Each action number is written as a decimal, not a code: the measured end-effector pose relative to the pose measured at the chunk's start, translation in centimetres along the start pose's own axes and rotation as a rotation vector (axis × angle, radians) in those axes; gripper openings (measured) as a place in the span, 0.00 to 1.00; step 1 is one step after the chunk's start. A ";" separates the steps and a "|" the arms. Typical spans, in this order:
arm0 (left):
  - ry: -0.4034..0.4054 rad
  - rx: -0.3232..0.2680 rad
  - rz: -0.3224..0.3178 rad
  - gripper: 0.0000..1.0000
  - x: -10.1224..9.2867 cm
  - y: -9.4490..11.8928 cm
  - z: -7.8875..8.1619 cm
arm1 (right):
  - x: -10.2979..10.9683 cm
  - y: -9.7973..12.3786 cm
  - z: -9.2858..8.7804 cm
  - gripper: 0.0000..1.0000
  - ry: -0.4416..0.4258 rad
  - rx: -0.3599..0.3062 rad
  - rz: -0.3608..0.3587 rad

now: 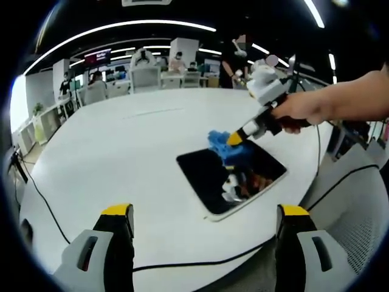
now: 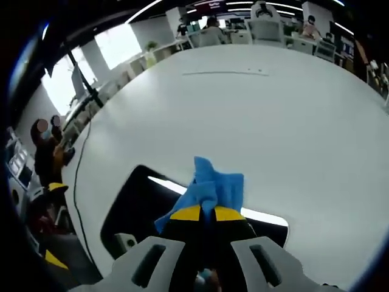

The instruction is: Wipe the mirror surface with the cleaning cloth until all visible marks leave the cleaned area.

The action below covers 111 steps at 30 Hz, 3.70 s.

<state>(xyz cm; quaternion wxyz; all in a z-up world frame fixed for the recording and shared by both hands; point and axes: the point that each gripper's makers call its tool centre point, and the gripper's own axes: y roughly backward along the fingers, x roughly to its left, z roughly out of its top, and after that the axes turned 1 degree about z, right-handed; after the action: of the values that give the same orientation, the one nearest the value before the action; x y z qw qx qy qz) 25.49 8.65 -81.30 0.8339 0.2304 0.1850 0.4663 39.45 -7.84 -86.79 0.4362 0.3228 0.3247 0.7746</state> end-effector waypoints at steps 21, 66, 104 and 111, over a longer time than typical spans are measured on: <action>-0.004 0.002 0.013 0.97 0.2 0.1 0.0 | -0.7 0.4 -0.3 0.00 0.015 -0.045 -0.025; -0.014 0.013 0.000 0.97 -0.2 -0.1 -0.1 | 3.0 5.8 -8.8 0.01 -0.026 -0.081 0.000; -0.010 0.015 -0.003 0.96 -0.1 0.0 -0.2 | 1.9 7.9 -11.1 0.01 -0.012 -0.027 -0.007; -0.012 0.019 -0.007 0.96 -0.2 -0.1 -0.3 | 0.5 8.5 -11.5 0.01 -0.048 -0.016 -0.031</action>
<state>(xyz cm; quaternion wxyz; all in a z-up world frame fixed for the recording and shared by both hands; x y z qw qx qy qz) 25.30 8.53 -81.53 0.8343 0.2405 0.1852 0.4603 26.31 -13.43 -86.73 0.4584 0.3327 0.3130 0.7623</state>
